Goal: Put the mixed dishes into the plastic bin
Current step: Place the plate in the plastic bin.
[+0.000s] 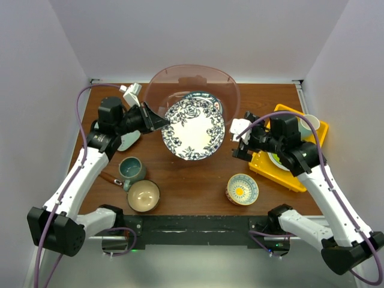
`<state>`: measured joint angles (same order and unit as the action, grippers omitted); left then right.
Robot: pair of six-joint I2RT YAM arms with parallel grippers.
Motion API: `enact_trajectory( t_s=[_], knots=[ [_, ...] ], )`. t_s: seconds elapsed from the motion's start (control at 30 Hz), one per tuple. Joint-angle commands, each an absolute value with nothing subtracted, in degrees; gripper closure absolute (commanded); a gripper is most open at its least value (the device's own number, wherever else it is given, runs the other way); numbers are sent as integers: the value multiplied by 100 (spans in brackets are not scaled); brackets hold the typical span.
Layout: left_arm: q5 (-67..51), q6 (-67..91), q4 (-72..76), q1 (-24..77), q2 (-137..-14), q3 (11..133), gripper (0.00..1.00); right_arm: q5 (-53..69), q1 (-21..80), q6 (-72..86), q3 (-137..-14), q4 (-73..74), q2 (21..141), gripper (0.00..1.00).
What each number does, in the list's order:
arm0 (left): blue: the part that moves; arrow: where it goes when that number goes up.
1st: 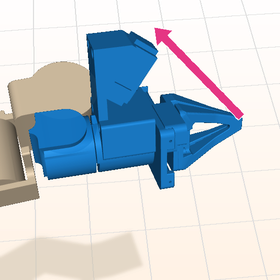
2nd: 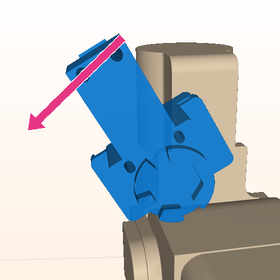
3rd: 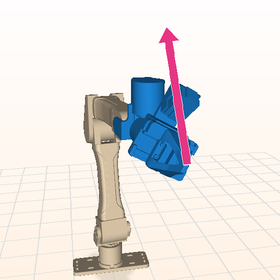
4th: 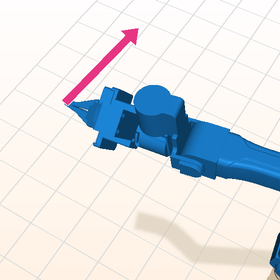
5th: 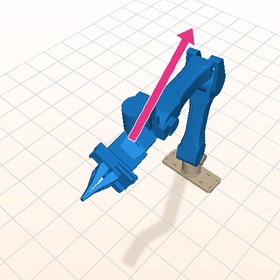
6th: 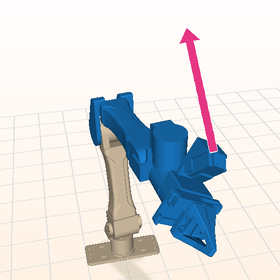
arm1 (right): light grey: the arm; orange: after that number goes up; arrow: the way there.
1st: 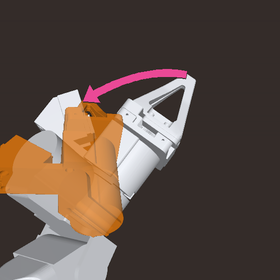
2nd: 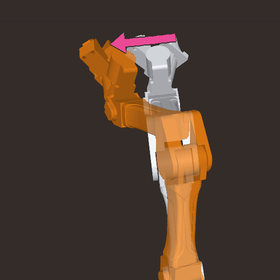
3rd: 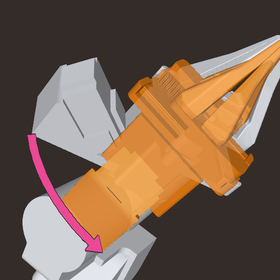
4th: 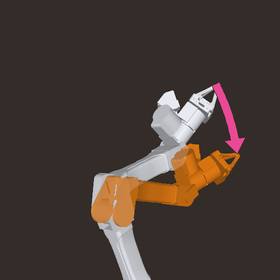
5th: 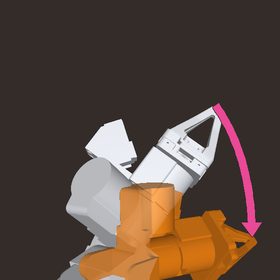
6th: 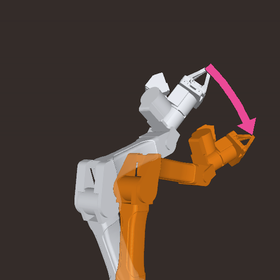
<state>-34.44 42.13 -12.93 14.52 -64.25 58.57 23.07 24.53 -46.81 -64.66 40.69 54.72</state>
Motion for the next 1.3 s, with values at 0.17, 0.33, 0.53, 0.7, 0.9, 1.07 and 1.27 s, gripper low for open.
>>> enact_trajectory(
  t_s=[0.17, 0.33, 0.53, 0.7, 0.9, 1.07, 1.27],
  knots=[
    [-3296, 4157, -440, 1397, -6635, 6758, 100, 2100, 2356, -4026, -6144, 3200, 5467, 2],
    [-3235, 4219, -273, 1362, -6846, 7004, 100, 2039, 2356, -3595, -5836, 2708, 5537, 2],
    [-3199, 4280, -132, 1336, -7189, 7417, 100, 1960, 2356, -3208, -5608, 2312, 5599, 2],
    [-3191, 4333, -88, 1318, -7514, 7777, 100, 1872, 2356, -3155, -5441, 2145, 5625, 2],
    [-3182, 4368, -88, 1283, -7936, 8182, 100, 1661, 2364, -3252, -5300, 2057, 5581, 2],
    [-3138, 4412, 105, 1283, -8349, 8533, 100, 1573, 2373, -3313, -5256, 2048, 5528, 2],
    [-3094, 4421, 35, 1274, -8797, 8981, 100, 1521, 2408, -3349, -5221, 2048, 5519, 2]
  ],
)
